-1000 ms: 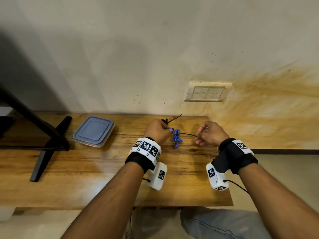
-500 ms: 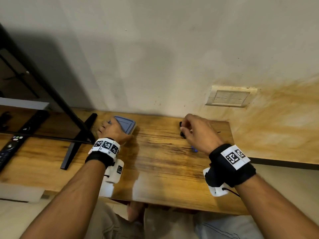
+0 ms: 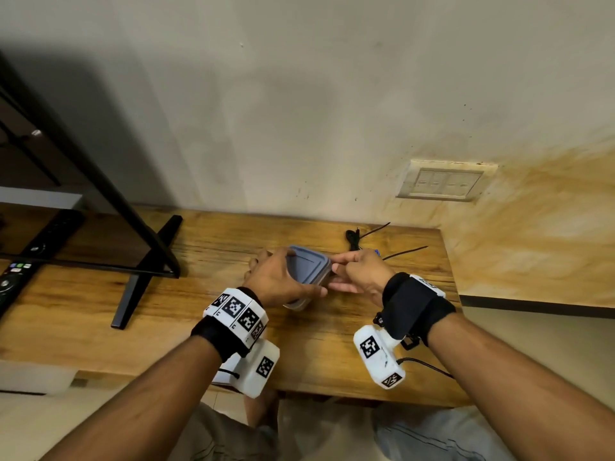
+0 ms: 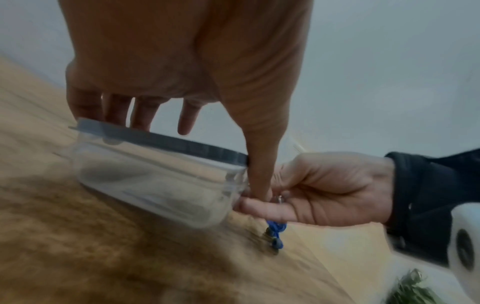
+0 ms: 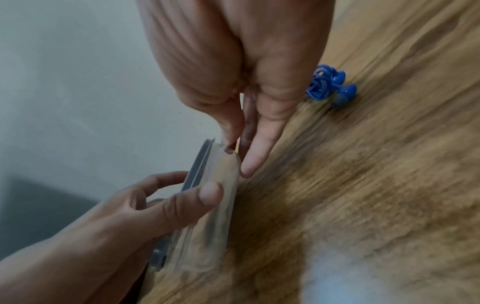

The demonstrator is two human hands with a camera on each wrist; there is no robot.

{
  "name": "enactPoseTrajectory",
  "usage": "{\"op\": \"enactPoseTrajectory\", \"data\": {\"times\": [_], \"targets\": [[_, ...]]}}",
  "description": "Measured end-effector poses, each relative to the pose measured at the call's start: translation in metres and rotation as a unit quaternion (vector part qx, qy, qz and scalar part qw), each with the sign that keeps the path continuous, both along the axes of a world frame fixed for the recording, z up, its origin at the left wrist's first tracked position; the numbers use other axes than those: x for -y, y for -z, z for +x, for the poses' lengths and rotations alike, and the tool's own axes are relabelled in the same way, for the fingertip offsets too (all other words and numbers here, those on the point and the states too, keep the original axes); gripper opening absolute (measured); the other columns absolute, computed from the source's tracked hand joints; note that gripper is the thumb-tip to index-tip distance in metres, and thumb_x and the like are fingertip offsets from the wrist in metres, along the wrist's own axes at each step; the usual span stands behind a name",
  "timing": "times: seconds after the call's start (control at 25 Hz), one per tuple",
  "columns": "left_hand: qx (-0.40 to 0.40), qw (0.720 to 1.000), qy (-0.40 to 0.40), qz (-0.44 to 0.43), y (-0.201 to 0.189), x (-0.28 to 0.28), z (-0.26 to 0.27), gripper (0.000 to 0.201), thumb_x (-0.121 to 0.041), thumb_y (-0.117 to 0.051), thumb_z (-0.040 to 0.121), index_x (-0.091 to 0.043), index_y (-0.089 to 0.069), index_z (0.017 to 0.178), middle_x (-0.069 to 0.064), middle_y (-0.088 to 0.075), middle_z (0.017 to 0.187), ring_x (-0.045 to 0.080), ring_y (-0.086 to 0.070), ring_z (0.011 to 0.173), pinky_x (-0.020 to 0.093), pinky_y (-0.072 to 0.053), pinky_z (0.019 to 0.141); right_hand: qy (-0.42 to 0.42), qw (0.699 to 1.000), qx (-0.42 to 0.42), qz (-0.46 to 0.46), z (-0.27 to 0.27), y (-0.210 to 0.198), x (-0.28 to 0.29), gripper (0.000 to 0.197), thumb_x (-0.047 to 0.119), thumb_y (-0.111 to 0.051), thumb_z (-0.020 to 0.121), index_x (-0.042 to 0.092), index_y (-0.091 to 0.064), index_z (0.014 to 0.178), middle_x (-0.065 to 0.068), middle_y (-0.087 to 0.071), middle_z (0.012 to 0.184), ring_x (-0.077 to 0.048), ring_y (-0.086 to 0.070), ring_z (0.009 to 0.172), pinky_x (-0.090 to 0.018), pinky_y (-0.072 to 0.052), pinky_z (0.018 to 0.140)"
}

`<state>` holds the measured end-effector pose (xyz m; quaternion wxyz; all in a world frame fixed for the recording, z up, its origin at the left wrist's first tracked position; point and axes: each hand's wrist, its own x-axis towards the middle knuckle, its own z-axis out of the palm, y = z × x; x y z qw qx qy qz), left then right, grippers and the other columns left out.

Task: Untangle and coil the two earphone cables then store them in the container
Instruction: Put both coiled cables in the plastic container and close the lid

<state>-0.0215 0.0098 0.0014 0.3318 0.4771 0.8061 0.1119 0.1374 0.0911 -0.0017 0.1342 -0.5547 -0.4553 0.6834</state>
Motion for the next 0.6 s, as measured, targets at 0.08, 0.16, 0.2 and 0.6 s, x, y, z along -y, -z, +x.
{"op": "enactPoseTrajectory", "data": {"times": [0.08,0.16,0.2,0.6], "targets": [[0.006,1.0,0.013,-0.009,-0.001,-0.001,-0.001,0.105,-0.067,-0.08,0.055,-0.028,-0.036,0.142,0.011,-0.037,0.138,0.034,-0.035,0.131,0.051,-0.038,0.106,0.016,1.0,0.002,-0.016,0.001,0.002,-0.001,0.027,-0.008,-0.052,0.095,-0.002,-0.062,0.119,-0.021,-0.068,0.11,-0.028,-0.069,0.094,-0.033,-0.063,0.074],[0.057,0.998,-0.007,-0.002,-0.003,-0.003,-0.001,0.101,-0.066,-0.08,0.057,-0.029,-0.038,0.141,0.009,-0.041,0.136,0.031,-0.044,0.126,0.05,-0.045,0.102,0.03,0.999,0.012,-0.027,0.003,0.005,-0.002,0.026,-0.013,-0.054,0.092,-0.005,-0.062,0.115,-0.022,-0.069,0.107,-0.026,-0.071,0.084,-0.032,-0.063,0.066],[0.113,0.993,-0.031,0.007,-0.005,-0.003,-0.003,0.097,-0.063,-0.08,0.06,-0.028,-0.039,0.14,0.008,-0.046,0.133,0.028,-0.052,0.119,0.047,-0.051,0.096,0.034,0.999,0.017,-0.025,0.005,0.006,-0.003,0.026,-0.014,-0.055,0.09,-0.006,-0.063,0.113,-0.022,-0.07,0.108,-0.025,-0.071,0.081,-0.031,-0.063,0.064],[0.264,0.941,-0.209,0.034,-0.016,0.012,-0.074,0.011,-0.019,-0.059,0.095,-0.011,-0.06,0.103,0.02,-0.067,0.109,0.032,-0.068,0.088,0.046,-0.061,0.074,-0.147,0.89,0.287,0.322,0.012,-0.01,-0.018,0.019,0.004,-0.058,0.087,0.013,-0.074,0.08,-0.007,-0.075,0.083,-0.026,-0.071,0.078,-0.033,-0.059,0.07]]}}
